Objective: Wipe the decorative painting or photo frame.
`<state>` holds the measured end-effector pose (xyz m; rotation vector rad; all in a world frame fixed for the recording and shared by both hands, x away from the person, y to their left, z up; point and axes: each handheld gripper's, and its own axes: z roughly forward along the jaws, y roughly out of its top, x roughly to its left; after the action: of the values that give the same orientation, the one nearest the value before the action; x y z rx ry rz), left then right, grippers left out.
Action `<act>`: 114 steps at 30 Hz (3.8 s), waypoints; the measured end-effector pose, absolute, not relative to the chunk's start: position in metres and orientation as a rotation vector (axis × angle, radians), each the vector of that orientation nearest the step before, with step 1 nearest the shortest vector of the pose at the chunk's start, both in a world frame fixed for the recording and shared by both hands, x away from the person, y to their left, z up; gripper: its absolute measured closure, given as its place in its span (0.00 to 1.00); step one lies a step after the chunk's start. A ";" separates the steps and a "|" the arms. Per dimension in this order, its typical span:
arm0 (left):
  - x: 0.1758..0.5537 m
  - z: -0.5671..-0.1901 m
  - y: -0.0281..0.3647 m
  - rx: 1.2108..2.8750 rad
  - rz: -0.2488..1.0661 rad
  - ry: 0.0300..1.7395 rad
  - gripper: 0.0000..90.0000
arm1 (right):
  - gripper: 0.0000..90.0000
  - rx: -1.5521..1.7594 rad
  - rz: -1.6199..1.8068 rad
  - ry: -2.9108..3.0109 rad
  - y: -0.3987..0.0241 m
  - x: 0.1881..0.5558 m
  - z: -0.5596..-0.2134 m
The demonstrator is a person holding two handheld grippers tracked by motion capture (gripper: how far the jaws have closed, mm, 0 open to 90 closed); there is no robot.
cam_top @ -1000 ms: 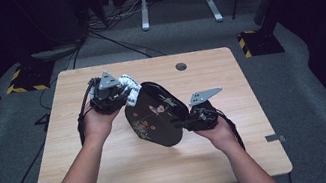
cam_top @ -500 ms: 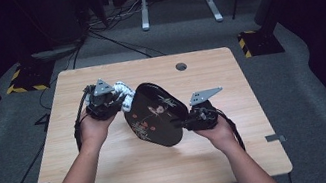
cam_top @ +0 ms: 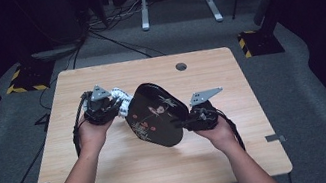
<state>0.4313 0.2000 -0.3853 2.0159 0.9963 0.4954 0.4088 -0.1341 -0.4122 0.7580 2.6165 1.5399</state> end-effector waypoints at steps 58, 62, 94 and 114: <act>0.414 -0.476 0.185 2.186 0.306 1.086 0.87 | 0.88 0.759 1.539 2.614 -0.137 0.408 -0.415; 0.410 -0.478 0.179 2.212 0.332 1.082 0.87 | 0.88 0.763 1.536 2.614 -0.138 0.408 -0.416; 0.374 -0.414 0.245 2.087 0.550 1.038 0.87 | 0.88 0.756 1.530 2.601 -0.137 0.407 -0.414; 0.394 -0.449 0.302 1.984 0.358 1.242 0.54 | 0.87 0.745 1.510 2.595 -0.132 0.406 -0.412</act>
<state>0.3935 0.3017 -0.4488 1.9840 1.2422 0.3577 0.4056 -0.1323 -0.4121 0.7454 2.5953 1.5096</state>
